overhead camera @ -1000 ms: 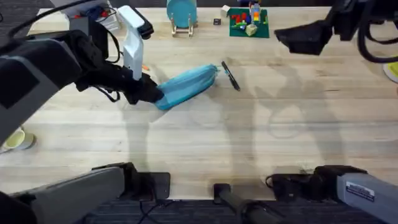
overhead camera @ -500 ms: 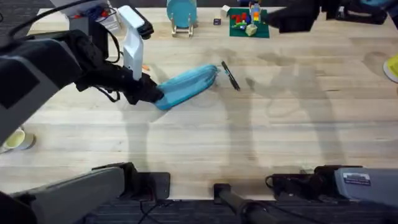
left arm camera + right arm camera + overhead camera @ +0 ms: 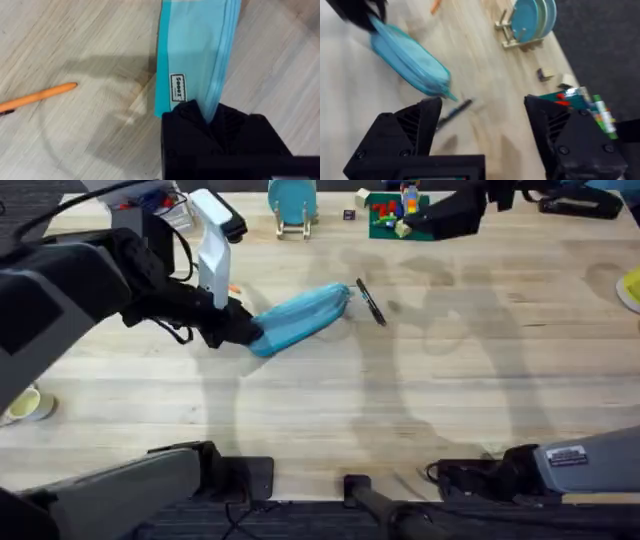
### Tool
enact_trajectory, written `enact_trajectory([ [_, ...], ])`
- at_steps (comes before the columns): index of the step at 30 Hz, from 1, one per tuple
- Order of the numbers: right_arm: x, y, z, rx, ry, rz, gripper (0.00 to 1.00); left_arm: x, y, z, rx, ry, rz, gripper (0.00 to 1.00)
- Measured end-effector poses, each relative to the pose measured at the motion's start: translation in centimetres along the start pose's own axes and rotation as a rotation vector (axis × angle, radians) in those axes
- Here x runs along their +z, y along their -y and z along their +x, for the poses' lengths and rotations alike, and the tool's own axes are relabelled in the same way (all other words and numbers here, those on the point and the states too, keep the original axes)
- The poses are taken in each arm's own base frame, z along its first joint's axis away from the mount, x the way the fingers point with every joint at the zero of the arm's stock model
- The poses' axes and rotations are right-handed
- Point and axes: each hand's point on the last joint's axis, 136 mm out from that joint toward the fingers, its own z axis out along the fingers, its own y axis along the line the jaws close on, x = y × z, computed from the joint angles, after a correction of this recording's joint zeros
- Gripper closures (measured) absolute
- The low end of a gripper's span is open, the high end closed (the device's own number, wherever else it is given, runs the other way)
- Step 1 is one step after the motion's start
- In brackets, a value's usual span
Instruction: Unzip the bag, pick up the pens from the table one at a time and place them inside, then zip the bag closed.
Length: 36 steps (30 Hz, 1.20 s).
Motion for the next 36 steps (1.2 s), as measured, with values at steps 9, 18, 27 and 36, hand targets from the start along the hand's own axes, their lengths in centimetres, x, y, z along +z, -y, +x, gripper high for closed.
enact_trajectory([
  [9, 0.0, 0.7, 1.0, -0.275, -0.064, 0.030, 0.006, 0.0, 0.1, 0.0, -0.002, -0.002, 0.003, 0.959],
  [18, 0.2, 0.0, 1.1, -0.338, -0.068, 0.001, 0.006, 0.0, 0.1, 0.0, -0.002, -0.002, 0.003, 0.959],
  [27, 2.3, -1.0, 2.6, -0.324, -0.130, -0.064, 0.006, 0.0, 0.1, 0.0, -0.002, -0.001, 0.003, 0.959],
  [36, 6.7, -2.7, 4.8, -0.287, -0.162, -0.190, 0.006, 0.0, 0.1, 0.0, -0.002, -0.001, 0.003, 0.959],
])
